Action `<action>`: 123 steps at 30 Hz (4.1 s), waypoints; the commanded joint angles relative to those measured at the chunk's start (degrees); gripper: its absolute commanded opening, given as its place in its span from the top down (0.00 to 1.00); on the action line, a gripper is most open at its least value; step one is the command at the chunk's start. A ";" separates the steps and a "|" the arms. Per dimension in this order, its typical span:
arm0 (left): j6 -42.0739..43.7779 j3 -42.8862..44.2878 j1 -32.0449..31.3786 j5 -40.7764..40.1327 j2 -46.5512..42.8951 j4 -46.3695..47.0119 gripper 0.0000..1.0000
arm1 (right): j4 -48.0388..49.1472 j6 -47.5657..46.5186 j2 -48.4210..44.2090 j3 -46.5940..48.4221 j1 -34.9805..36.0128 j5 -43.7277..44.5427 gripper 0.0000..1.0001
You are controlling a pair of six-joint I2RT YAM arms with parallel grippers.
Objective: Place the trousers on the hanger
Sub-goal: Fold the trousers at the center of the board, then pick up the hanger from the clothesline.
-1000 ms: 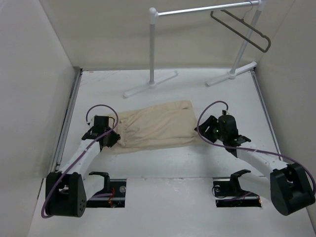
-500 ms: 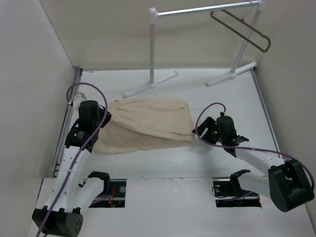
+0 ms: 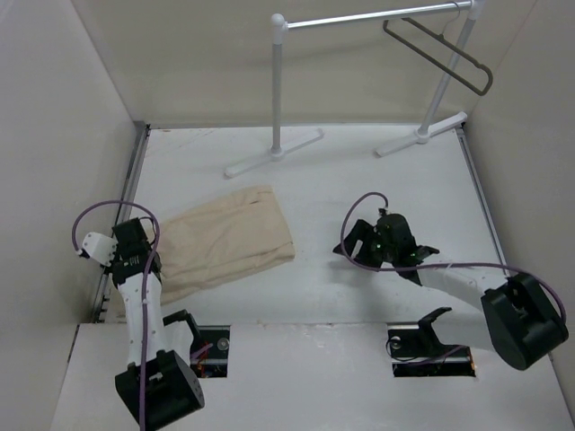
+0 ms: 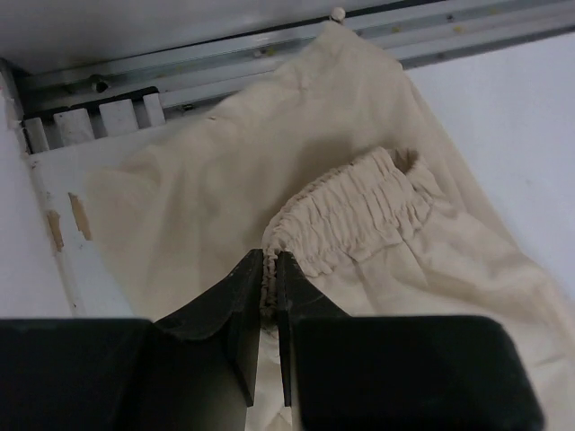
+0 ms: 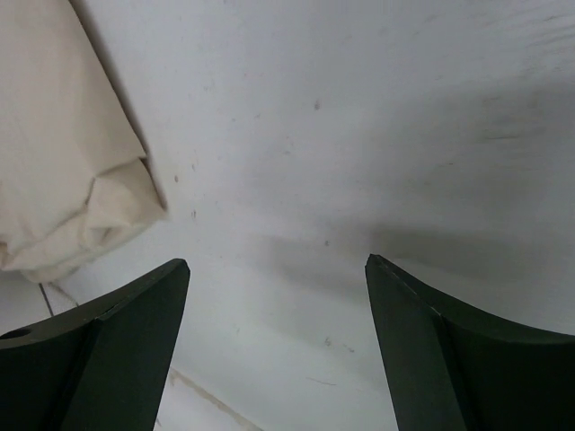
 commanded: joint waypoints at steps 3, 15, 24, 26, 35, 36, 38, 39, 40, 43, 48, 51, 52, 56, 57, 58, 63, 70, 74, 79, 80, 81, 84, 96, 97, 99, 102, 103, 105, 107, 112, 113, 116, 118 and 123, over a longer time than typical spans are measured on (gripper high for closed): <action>0.02 -0.15 -0.52 2.03 1.17 5.88 0.94 | 10.68 -0.36 9.24 6.69 4.45 -6.94 0.14; 0.01 -0.94 -4.39 5.46 -4.72 -0.18 0.94 | 29.69 14.32 35.52 21.45 13.24 -11.52 0.27; -1.73 3.54 -8.08 8.79 -2.53 0.17 0.96 | 29.43 15.38 31.09 17.80 9.84 -0.98 0.91; -4.19 4.77 -10.18 10.20 -0.77 0.87 0.97 | 27.32 13.89 24.42 13.23 5.36 0.26 0.92; -11.67 7.15 -32.76 7.41 9.07 10.09 0.98 | 9.66 7.91 -0.56 -1.73 -3.80 5.09 0.70; -11.85 6.89 -34.52 6.79 9.95 10.97 0.98 | 8.86 7.47 -1.71 -2.08 -3.80 5.09 0.59; -12.11 6.62 -36.99 6.34 11.62 12.47 0.98 | 7.28 6.07 -3.38 -2.00 -3.80 4.66 0.40; -12.29 6.71 -37.61 6.34 12.15 13.00 0.98 | 6.49 5.54 -4.00 -1.74 -3.80 4.66 0.35; -12.38 7.06 -38.23 6.25 12.68 13.78 0.98 | 5.00 4.66 -4.96 -1.30 -3.80 4.83 0.30; -12.20 10.99 -39.11 6.17 14.00 14.32 0.98 | 3.06 2.90 -6.99 -0.07 -3.80 4.74 0.23; -10.28 22.33 -39.12 5.20 11.11 12.13 0.99 | 0.16 1.23 -9.71 1.08 -4.94 3.87 0.18; -4.75 27.00 -37.45 2.57 6.73 9.58 0.99 | -0.81 0.70 -10.42 0.91 -5.12 3.25 0.16; -2.30 26.40 -36.83 1.26 4.97 8.70 0.98 | -0.81 0.70 -10.42 0.56 -5.12 2.99 0.16; 1.42 12.55 -30.61 -2.54 -2.51 7.11 0.96 | -0.11 0.52 -9.02 -0.32 -4.86 2.46 0.16; 1.68 8.85 -27.54 -2.19 -3.30 7.29 0.96 | -0.02 0.35 -8.32 -0.33 -4.86 2.28 0.16; 1.68 5.68 -24.12 -1.40 -3.83 7.64 0.95 | -0.11 0.17 -7.62 -0.07 -4.51 2.11 0.16; 1.68 -3.57 -5.57 3.60 -3.32 10.28 0.94 | -0.02 -0.97 -4.28 1.95 -2.93 0.79 0.15; -1.12 0.19 -2.82 -1.13 -0.67 2.56 0.61 | 0.42 -1.76 -0.67 5.99 -1.17 -0.09 0.13; -1.22 7.04 -3.16 -4.72 -3.22 -2.55 0.34 | 1.29 -1.85 3.89 11.08 2.07 -0.70 0.12; -0.42 13.65 -9.83 -5.97 -3.58 -4.40 0.33 | 6.03 -1.59 14.86 17.33 5.69 -2.19 0.12; -0.95 13.56 -12.28 -4.83 -3.31 -4.84 0.33 | 7.17 -1.24 17.50 18.47 5.86 -2.81 0.13; -1.65 12.61 -15.00 -3.43 -3.31 -4.41 0.33 | 8.49 -0.89 20.31 19.70 6.12 -3.42 0.14; -5.07 8.83 -23.00 1.05 -1.39 -1.43 0.34 | 10.87 -0.09 27.35 22.95 7.00 -3.87 0.17; -8.86 -1.46 -24.62 11.61 14.61 16.86 0.35 | 23.53 13.70 30.56 15.35 7.89 0.77 0.93; -8.86 -1.81 -24.26 12.05 15.32 17.48 0.35 | 23.53 14.06 28.27 13.14 7.62 1.31 0.94; -8.34 -2.26 -24.69 12.58 17.16 19.84 0.35 | 22.31 14.76 20.91 6.74 7.36 2.98 0.94; -8.16 -1.91 -25.49 14.16 21.81 22.57 0.35 | 17.05 15.55 9.30 -1.36 8.40 5.00 0.93; -8.25 -1.65 -25.84 14.68 23.57 23.54 0.35 | 14.42 16.42 5.96 -3.30 10.85 6.14 0.93; -8.07 -0.16 -26.54 15.39 26.82 25.47 0.35 | 8.71 18.62 -0.46 -5.68 15.68 10.08 0.91; -7.37 2.82 -26.72 16.01 29.46 26.36 0.35 | 2.56 21.17 -6.00 -6.13 21.48 14.65 0.87; -3.24 12.58 -26.46 16.45 33.60 26.01 0.34 | -7.92 22.24 -13.05 -3.76 25.64 19.16 0.66; -2.63 14.51 -26.63 17.14 34.04 25.75 0.33 | -9.85 21.01 -14.02 -3.23 25.29 19.07 0.56; -1.92 17.69 -26.37 20.57 32.30 22.68 0.31 | -16.70 15.14 -18.32 -0.25 21.96 20.39 0.34; -0.70 17.61 -26.81 21.54 29.05 21.18 0.30 | -20.05 10.22 -21.04 2.73 18.28 20.21 0.31; -0.69 14.71 -29.87 21.55 18.51 16.08 0.36 | -25.85 -3.14 -21.77 19.40 9.92 14.87 0.53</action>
